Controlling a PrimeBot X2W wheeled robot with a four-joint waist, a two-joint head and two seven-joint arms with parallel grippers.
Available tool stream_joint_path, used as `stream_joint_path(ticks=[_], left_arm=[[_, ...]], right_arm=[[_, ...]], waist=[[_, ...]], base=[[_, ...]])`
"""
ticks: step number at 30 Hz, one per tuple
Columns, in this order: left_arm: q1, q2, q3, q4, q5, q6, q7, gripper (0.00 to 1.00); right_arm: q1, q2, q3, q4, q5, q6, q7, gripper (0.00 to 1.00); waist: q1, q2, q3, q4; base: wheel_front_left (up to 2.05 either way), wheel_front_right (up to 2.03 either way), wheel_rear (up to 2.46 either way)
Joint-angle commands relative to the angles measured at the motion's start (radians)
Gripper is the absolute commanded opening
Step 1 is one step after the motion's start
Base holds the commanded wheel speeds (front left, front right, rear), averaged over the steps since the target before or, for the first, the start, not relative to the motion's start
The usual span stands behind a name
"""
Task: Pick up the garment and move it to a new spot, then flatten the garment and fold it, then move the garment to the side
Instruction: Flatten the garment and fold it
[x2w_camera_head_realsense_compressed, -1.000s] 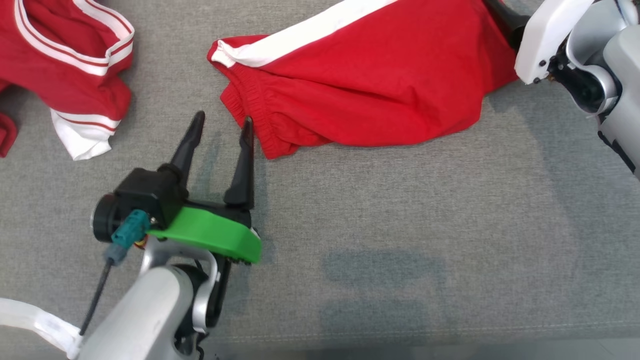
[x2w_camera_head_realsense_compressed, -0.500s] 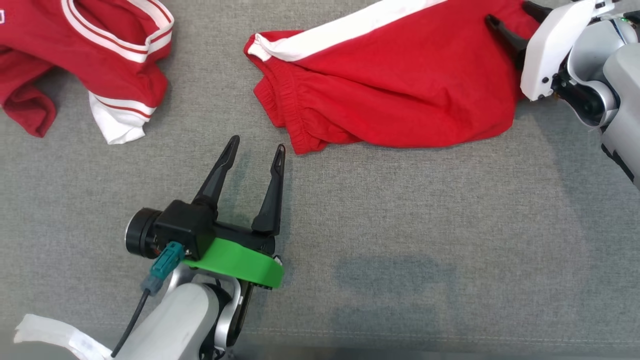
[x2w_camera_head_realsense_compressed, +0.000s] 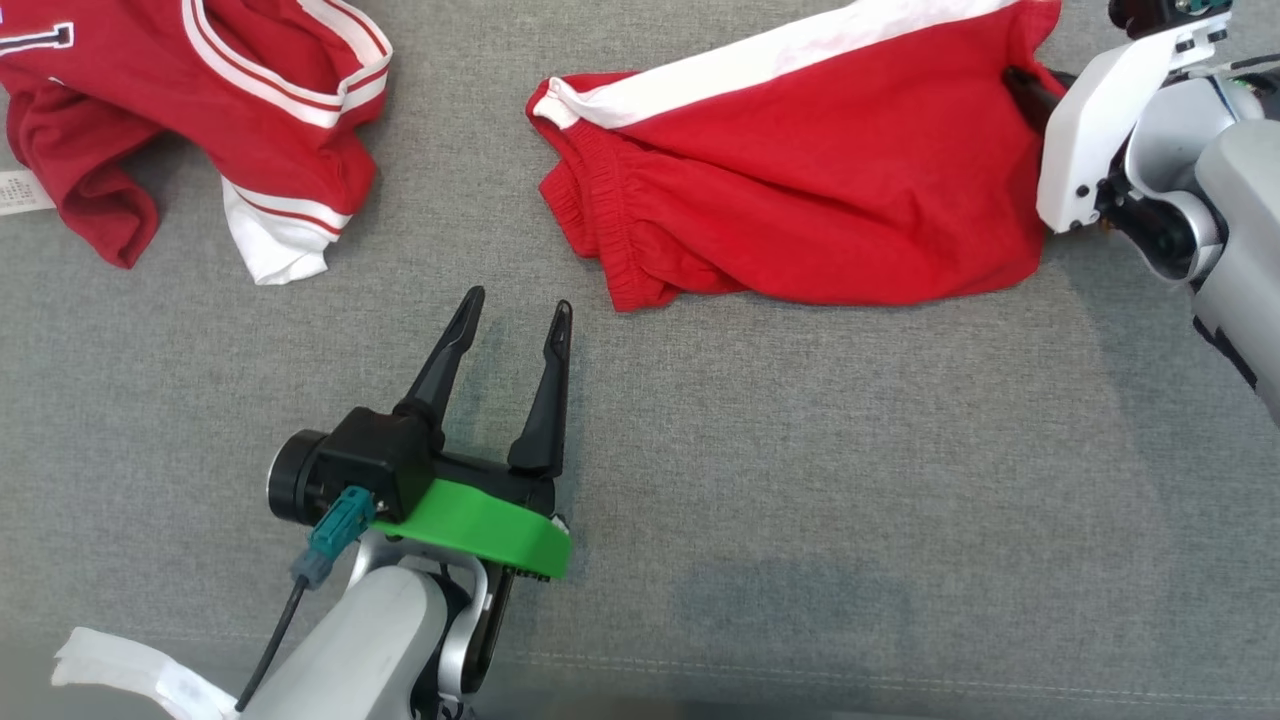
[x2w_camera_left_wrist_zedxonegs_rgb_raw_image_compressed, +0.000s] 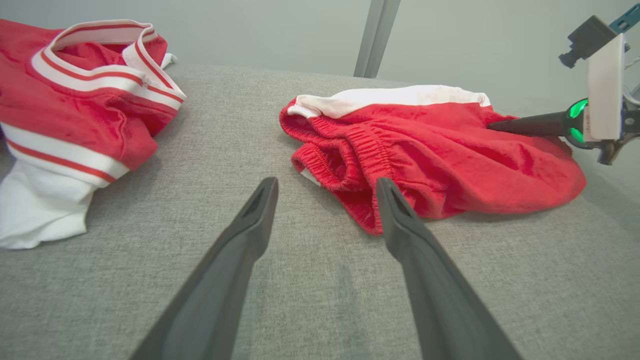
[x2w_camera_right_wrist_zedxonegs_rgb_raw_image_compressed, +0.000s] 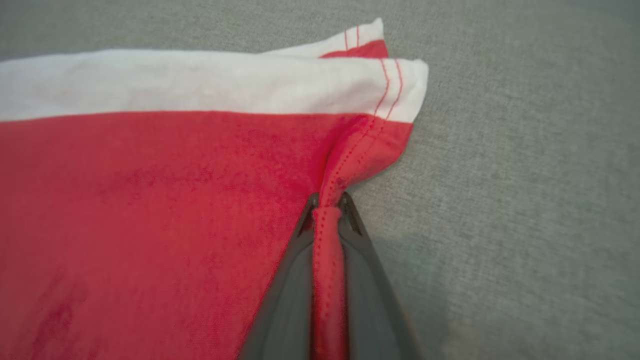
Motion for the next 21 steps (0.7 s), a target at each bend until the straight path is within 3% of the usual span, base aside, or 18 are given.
stream_joint_path(ticks=[1,11,21], left_arm=[[0.023,0.007,0.013,0.013,-0.011,-0.002,-0.009,1.0],[0.141,0.066,0.035,0.047,-0.027,-0.004,-0.019,1.0],[0.291,0.124,0.048,0.005,-0.017,0.02,-0.024,1.0]], right_arm=[[0.052,0.012,0.019,-0.011,0.009,0.001,0.002,0.0],[0.206,0.024,-0.022,-0.1,0.142,0.001,-0.058,0.0],[0.411,-0.04,-0.086,-0.139,0.239,0.0,-0.131,0.0]], waist=[[0.0,0.0092,-0.029,-0.021],[0.0,0.0092,-0.2,-0.149],[0.0,0.0092,-0.311,-0.258]], base=[[0.0,0.0,0.0],[0.0,0.0,0.0],[0.0,0.0,0.0]])
